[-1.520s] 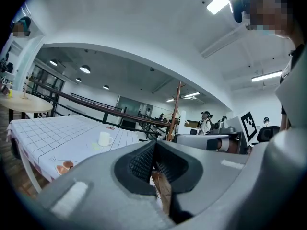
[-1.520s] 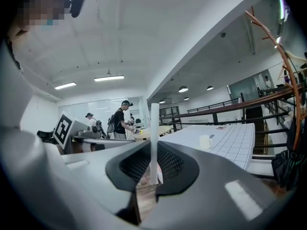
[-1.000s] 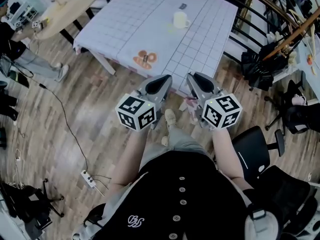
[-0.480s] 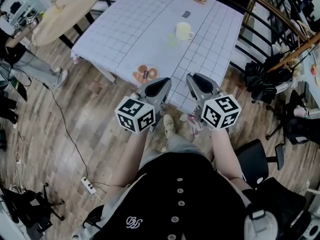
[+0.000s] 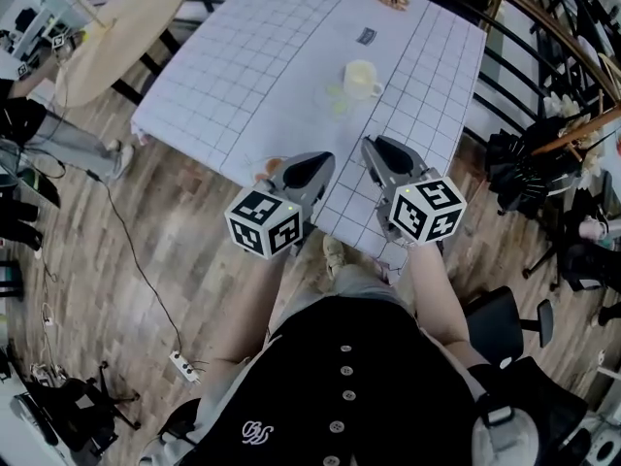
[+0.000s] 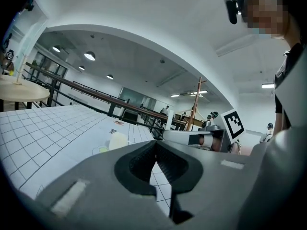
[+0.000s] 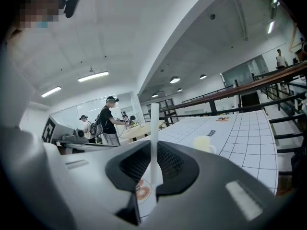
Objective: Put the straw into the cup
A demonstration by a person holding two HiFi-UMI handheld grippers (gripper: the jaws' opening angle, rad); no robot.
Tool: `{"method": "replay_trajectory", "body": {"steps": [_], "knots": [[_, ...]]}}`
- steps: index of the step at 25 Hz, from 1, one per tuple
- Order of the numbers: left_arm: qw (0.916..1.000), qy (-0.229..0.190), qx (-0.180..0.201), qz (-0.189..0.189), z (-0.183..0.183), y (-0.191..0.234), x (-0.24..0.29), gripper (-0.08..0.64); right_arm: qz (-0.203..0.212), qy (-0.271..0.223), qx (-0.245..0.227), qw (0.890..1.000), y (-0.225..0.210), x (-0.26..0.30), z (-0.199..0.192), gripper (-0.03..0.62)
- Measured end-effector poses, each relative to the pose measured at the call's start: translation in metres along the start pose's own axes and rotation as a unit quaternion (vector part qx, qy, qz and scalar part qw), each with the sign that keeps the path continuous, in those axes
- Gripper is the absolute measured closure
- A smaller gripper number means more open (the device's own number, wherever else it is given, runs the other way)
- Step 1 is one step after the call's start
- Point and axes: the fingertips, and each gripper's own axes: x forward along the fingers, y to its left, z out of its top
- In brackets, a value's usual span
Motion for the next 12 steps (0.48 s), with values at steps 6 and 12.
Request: {"method": "replay_trajectory", "body": {"steps": [6,12], "knots": [[0.9996,0.021,-0.012,-0.013,-0.002,0.024,0.04,0.561,-0.017,0.006,0.013,1.0,-0.043,0.027,0.006,0.552],[0.9992,0.024,-0.027,-0.017,0.0,0.05,0.074,0.561,-0.027,0.02,0.027,0.999,-0.081,0.051,0.001,0.552]]}}
